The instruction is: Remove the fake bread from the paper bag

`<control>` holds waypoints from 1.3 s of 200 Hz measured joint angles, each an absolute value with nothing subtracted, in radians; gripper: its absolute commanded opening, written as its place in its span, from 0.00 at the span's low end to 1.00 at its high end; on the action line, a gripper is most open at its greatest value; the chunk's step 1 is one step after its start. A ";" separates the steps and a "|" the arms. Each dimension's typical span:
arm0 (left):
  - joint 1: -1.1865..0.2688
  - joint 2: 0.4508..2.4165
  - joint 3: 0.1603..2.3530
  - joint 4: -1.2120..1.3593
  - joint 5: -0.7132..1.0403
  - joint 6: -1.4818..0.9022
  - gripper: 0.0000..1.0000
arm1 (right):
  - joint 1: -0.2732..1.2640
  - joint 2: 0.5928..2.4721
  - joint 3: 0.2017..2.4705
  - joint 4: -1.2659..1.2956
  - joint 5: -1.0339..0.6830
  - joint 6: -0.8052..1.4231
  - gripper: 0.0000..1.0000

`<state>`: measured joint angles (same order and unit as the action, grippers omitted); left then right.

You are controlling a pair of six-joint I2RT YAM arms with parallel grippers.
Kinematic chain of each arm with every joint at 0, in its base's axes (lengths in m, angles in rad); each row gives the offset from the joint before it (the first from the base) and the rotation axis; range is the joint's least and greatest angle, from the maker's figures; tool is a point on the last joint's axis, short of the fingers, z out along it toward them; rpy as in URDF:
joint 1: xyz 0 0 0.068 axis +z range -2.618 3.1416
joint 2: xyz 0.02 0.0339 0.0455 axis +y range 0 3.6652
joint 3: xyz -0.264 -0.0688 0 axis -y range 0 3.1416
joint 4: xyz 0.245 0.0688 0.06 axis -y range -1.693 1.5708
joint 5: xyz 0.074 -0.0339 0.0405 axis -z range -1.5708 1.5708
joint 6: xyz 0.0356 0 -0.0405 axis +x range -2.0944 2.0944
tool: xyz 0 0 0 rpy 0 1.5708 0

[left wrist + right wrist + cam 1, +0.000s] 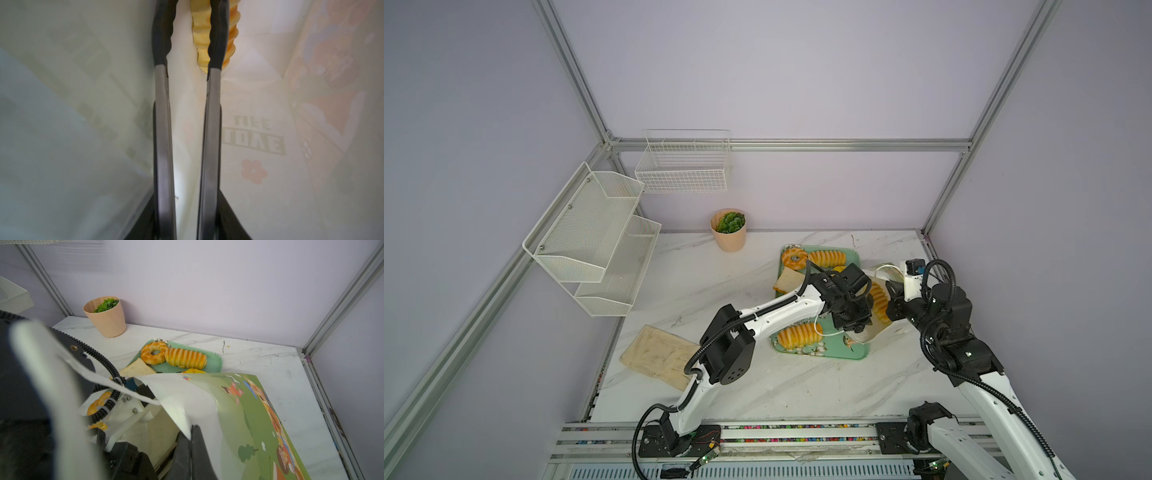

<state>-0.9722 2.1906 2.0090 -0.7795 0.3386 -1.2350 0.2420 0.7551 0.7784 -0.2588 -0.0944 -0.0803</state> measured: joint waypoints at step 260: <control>-0.897 2.228 2.033 -0.621 0.535 -1.158 0.42 | 0.240 0.791 0.779 -0.303 -0.266 -0.223 0.00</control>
<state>-0.8974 2.2280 2.0327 -0.6212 0.5346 -1.1576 0.2401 0.7910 0.7788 -0.3035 -0.2665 -0.2234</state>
